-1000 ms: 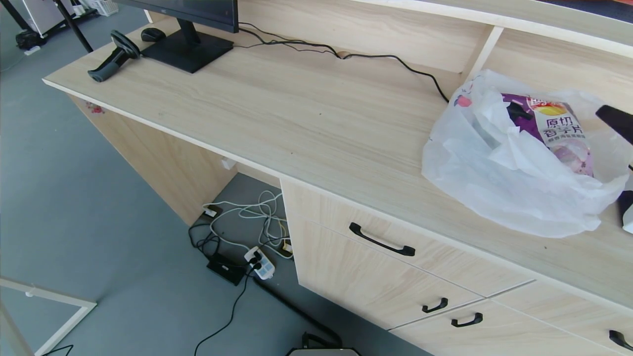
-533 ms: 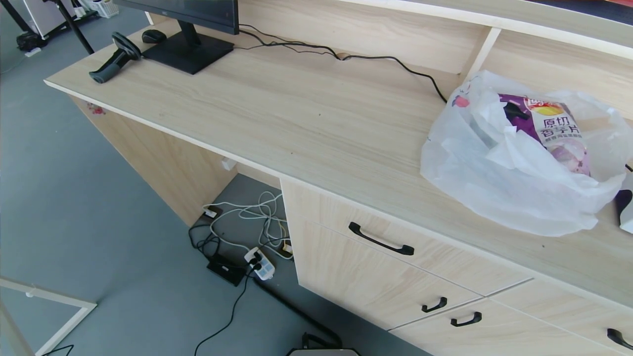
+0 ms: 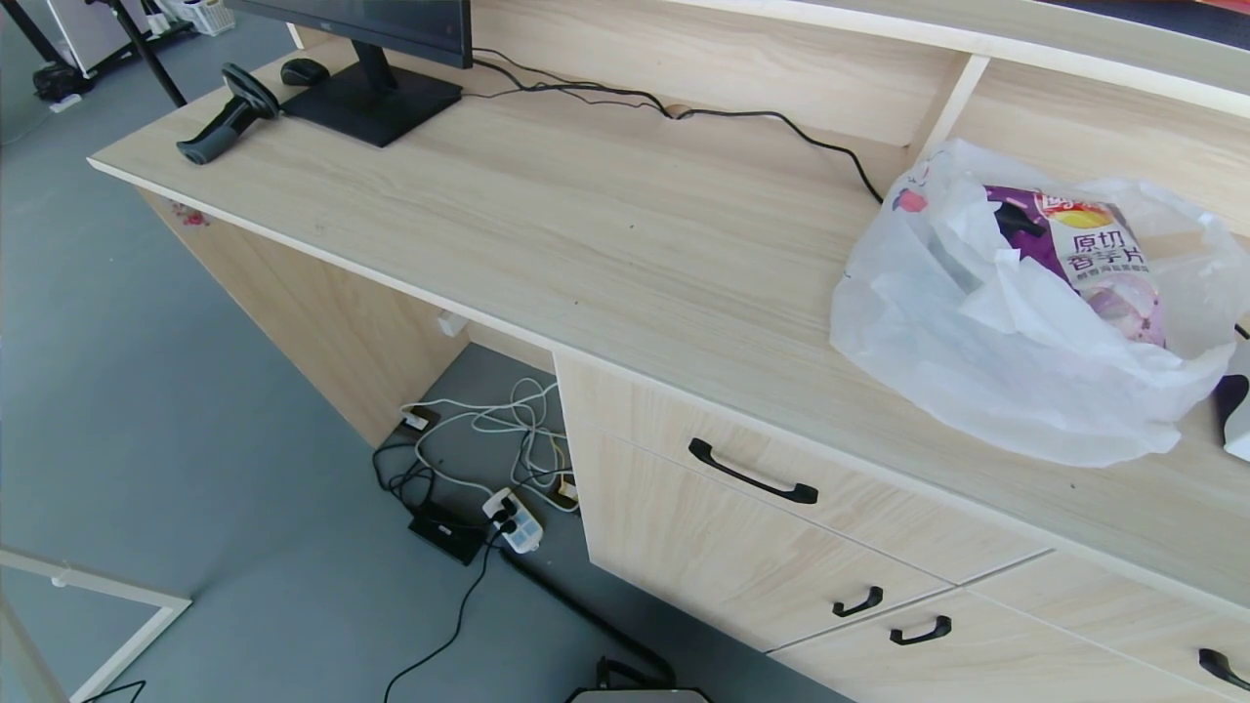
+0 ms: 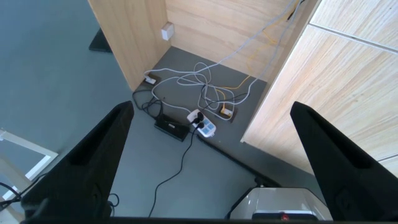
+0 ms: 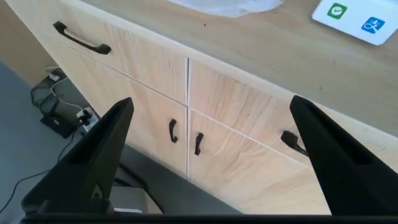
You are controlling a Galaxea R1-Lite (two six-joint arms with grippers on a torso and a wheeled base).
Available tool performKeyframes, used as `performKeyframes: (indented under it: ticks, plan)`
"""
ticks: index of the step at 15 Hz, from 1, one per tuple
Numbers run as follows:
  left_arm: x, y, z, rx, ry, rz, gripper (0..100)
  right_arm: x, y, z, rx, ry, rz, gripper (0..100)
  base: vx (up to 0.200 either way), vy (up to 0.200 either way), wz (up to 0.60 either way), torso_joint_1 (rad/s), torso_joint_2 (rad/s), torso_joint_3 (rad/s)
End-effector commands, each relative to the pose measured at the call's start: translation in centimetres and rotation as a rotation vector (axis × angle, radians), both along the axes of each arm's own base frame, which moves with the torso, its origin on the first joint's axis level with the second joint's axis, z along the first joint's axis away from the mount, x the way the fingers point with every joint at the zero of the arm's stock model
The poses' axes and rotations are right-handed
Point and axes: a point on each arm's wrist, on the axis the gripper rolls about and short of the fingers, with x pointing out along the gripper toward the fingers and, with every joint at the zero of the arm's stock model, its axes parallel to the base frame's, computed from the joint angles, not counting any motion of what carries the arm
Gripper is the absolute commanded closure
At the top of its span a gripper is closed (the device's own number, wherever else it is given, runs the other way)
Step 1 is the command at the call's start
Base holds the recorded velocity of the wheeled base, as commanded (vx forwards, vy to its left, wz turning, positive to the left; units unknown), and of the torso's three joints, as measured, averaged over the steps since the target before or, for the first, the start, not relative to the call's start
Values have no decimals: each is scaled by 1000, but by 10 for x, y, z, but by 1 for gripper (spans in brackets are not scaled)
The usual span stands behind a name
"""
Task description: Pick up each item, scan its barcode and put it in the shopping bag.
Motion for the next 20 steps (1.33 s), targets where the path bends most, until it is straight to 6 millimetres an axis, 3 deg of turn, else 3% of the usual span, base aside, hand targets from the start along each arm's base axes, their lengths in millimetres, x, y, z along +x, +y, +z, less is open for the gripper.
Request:
performKeyframes:
  ticks: [1, 3, 10, 13, 17, 20]
  plan:
    - [0, 0, 0, 0, 1, -1, 0, -1, 0, -10, 3, 24, 2, 0, 0, 0, 0, 0, 0, 0]
    - [0, 0, 0, 0, 1, 1, 0, 6, 0, -9, 70, 132, -19, 0, 0, 0, 0, 0, 0, 0]
    - [0, 0, 1, 3, -4, 1, 0, -1, -1, -11, 4, 36, -21, 0, 0, 0, 0, 0, 0, 0]
    - [0, 0, 1, -7, -6, 0, 0, 2, -1, -10, 54, 77, -24, 0, 0, 0, 0, 0, 0, 0]
    - [0, 0, 1, -7, -6, 2, 0, -1, -1, -5, 68, -17, -31, 0, 0, 0, 0, 0, 0, 0]
    - [0, 0, 1, -12, -7, 2, 0, 0, -1, -11, 81, 41, -30, 0, 0, 0, 0, 0, 0, 0]
